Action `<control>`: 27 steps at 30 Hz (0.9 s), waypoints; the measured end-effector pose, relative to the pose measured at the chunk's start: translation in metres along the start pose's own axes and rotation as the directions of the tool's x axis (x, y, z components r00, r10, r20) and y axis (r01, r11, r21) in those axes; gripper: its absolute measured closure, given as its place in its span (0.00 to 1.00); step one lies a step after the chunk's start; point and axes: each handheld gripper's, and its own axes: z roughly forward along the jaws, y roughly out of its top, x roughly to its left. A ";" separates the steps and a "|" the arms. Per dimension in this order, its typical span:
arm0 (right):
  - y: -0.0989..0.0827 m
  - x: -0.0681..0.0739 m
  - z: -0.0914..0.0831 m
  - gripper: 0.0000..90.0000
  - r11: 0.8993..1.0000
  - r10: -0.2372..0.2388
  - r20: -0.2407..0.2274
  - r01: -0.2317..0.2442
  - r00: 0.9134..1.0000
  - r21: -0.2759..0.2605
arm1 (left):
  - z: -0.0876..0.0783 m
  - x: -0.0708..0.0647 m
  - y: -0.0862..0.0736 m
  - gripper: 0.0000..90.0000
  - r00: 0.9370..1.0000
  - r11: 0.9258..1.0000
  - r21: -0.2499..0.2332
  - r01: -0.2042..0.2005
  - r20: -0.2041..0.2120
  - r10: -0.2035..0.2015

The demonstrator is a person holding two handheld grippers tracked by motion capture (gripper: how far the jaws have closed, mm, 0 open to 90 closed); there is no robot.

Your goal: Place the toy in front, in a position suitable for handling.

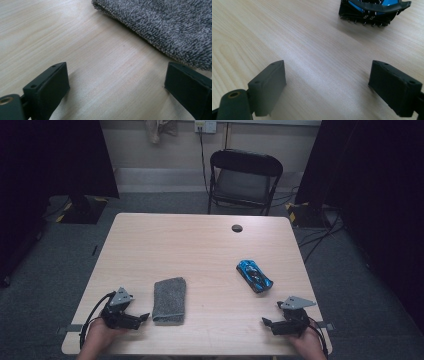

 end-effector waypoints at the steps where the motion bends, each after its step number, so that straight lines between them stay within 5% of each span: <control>1: 0.000 0.000 0.000 0.15 1.000 0.000 0.000 0.000 1.000 0.000 | 0.000 0.000 0.000 0.05 1.000 1.000 0.000 0.000 0.000 0.000; 15: 0.008 -0.001 -0.007 0.18 0.998 -0.022 -0.005 0.022 1.000 0.051 | 0.001 0.000 0.001 0.04 1.000 1.000 0.004 -0.001 0.002 0.001; 22: 0.022 -0.008 -0.013 0.16 0.998 0.042 0.005 -0.042 0.999 0.037 | 0.001 -0.001 0.000 0.03 1.000 1.000 0.004 0.004 -0.004 -0.004; 27: 0.040 -0.018 -0.015 0.15 0.997 0.075 0.054 -0.075 0.996 0.009 | 0.000 -0.001 0.000 0.03 1.000 1.000 0.005 0.003 -0.004 -0.003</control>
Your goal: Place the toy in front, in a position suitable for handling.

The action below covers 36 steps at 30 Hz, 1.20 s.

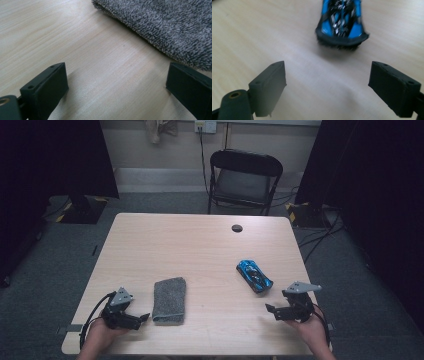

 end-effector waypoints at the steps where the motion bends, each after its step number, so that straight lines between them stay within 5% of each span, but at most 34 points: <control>1: 0.008 -0.003 0.000 0.16 1.000 0.008 -0.007 -0.008 1.000 -0.014 | 0.000 0.000 0.000 0.03 1.000 1.000 0.000 0.000 0.000 0.000; 13: 0.036 -0.023 0.023 0.15 0.993 0.117 -0.009 -0.117 0.993 -0.012 | 0.000 0.000 0.000 0.03 1.000 1.000 -0.001 0.000 0.000 0.000; 36: 0.073 -0.039 0.064 0.16 0.988 0.151 0.039 -0.152 0.988 0.026 | 0.000 0.000 0.000 0.03 1.000 1.000 0.003 0.000 -0.001 0.000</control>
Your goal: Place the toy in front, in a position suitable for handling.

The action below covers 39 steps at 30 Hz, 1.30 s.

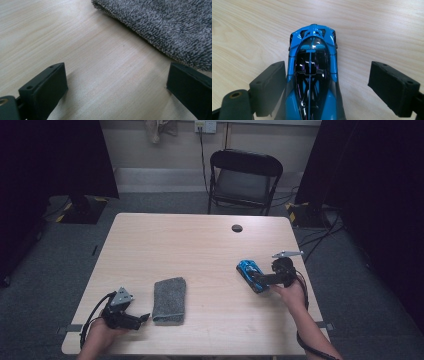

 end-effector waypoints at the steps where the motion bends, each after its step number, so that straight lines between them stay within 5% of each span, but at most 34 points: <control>1: 0.002 0.001 0.003 0.17 1.000 -0.004 0.007 0.004 1.000 0.009 | 0.000 0.000 0.000 0.03 1.000 1.000 0.001 -0.003 0.000 0.003; 10: 0.010 0.003 0.018 0.16 0.999 -0.027 0.029 0.026 0.999 0.044 | 0.000 0.000 0.000 0.02 1.000 1.000 0.000 0.001 0.000 -0.001; 23: 0.015 0.016 0.044 0.15 0.988 -0.080 -0.006 0.080 0.997 0.135 | 0.000 0.000 0.000 0.02 1.000 1.000 0.000 0.001 -0.001 -0.001; 39: 0.019 0.021 0.054 0.19 0.980 -0.104 -0.002 0.103 0.995 0.170 | 0.000 0.000 0.000 0.02 1.000 1.000 0.000 0.000 0.000 0.000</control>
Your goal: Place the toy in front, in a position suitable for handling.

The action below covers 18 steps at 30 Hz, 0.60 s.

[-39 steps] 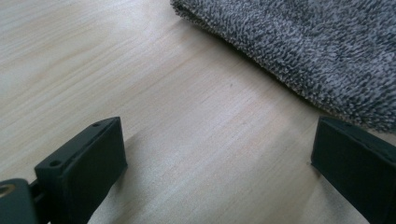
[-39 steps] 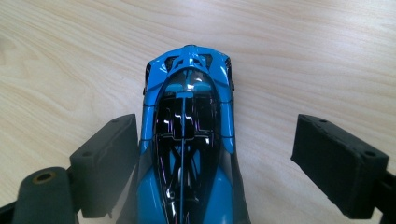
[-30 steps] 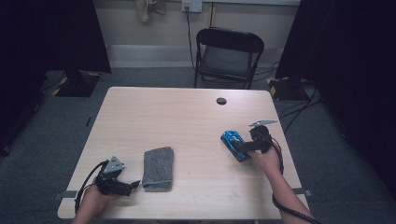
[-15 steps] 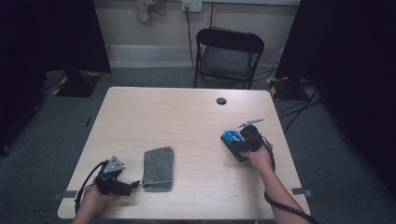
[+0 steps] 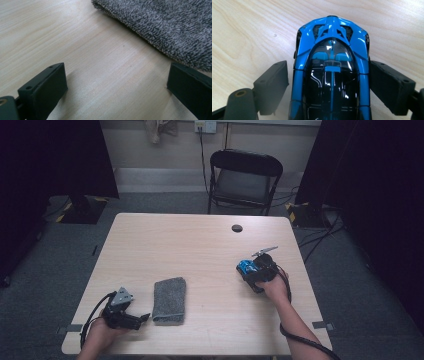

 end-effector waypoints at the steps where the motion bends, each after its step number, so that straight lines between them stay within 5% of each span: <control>1: 0.000 0.000 0.001 0.19 1.000 0.010 0.008 -0.010 1.000 -0.005 | 0.000 0.000 0.000 0.02 1.000 1.000 0.000 0.000 0.000 0.000; 13: -0.001 0.000 0.009 0.18 1.000 -0.009 0.036 0.009 0.999 0.010 | 0.000 0.000 0.000 0.02 1.000 1.000 0.000 0.001 0.000 -0.001; 18: -0.003 0.001 0.007 0.27 1.000 -0.017 0.029 0.017 0.999 -0.015 | 0.000 0.000 0.000 0.02 1.000 1.000 0.000 0.001 0.000 -0.001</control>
